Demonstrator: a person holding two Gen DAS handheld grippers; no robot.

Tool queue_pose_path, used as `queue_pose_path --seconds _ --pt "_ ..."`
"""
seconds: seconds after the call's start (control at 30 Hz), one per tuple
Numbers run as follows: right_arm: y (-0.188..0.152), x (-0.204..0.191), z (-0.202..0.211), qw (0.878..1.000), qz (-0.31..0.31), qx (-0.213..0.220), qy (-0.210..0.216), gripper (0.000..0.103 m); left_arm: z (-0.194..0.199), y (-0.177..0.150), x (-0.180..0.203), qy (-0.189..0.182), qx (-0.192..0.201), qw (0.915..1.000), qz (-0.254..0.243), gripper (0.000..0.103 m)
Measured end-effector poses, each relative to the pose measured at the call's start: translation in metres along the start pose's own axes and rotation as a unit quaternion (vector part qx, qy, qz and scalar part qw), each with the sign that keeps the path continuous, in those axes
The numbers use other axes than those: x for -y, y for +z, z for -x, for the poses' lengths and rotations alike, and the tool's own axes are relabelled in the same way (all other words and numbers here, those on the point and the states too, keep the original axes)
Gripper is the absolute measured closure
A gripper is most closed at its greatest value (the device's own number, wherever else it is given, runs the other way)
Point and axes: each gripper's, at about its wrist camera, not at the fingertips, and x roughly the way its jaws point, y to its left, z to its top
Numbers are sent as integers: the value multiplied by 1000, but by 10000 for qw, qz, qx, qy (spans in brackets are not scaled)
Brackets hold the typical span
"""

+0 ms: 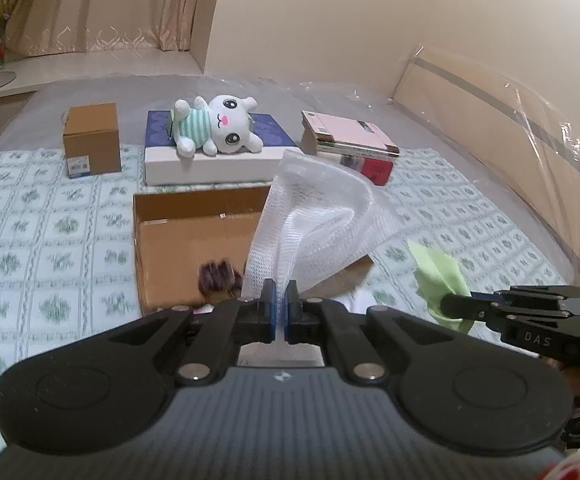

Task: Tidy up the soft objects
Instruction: 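Carry the green cloth and mesh bag into the cardboard box and release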

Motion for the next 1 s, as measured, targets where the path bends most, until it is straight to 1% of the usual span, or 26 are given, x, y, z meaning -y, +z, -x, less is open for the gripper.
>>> queue_pose_path --seconds 0.17,0.3,0.37,0.47,0.6,0.8,0.87,0.9,0.93,0.97,1.0 --pt "37 24 -43 9999 85 -120 -81 96 -39 45 -23 66 -130 9999 -3 101" --pt "57 35 -77 9993 275 -210 -141 96 -68 73 -31 301 -160 9987 -380 101" --pt "65 40 -97 9989 348 -284 -158 96 -89 82 -37 375 -283 9976 -504 101" --pt "70 48 -124 9983 399 -396 -178 96 -123 86 -49 388 -521 9964 -540 101" --pt "72 59 -155 9975 378 -571 -169 96 -162 80 -59 375 -820 9945 -538 101" --pt "68 74 -191 9955 401 -832 -209 96 -206 68 -69 365 -1138 9917 -485 100" --pt "67 79 -199 9952 372 -874 -228 96 -217 66 -72 434 -1236 9902 -493 97" --pt "68 81 -203 9951 361 -884 -240 96 -221 65 -74 483 -1267 9896 -491 93" --pt "68 82 -206 9951 355 -887 -263 96 -224 65 -75 522 -1274 9894 -471 86" --pt "68 84 -209 9953 350 -857 -275 96 -226 65 -77 541 -1281 9893 -444 80" --pt "69 85 -211 9956 342 -833 -262 95 -227 65 -79 545 -1278 9894 -422 70"
